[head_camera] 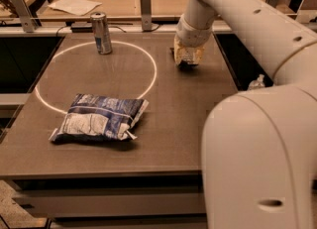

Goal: Move rxbar chocolate near redbull can

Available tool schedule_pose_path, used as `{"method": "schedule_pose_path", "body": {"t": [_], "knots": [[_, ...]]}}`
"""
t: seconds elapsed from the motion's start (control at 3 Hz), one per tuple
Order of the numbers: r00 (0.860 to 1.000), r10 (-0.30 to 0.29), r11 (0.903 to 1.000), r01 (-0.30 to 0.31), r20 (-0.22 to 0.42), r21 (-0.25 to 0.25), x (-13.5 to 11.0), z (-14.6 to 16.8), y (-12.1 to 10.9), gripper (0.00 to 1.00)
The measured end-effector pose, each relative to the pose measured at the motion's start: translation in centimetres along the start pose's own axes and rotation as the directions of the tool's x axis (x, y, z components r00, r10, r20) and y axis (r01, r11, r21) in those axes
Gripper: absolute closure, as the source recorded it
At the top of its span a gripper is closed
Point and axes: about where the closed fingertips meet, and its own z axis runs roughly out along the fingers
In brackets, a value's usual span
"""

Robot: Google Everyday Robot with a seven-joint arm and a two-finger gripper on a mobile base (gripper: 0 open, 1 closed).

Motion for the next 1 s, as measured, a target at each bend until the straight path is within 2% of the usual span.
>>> {"method": "schedule_pose_path", "body": {"t": [0.33,0.67,1.0], "knots": [[0.989,-0.109,0.9767,0.126,0.103,-0.174,2.4,-2.4,1.2,1.0],[0.964,-0.183,0.9372,0.23,0.192,-0.262,4.8,-4.4,2.5,1.0],[0.94,-0.225,0.905,0.3,0.258,-0.302,6.3,-5.4,4.8,1.0]]}}
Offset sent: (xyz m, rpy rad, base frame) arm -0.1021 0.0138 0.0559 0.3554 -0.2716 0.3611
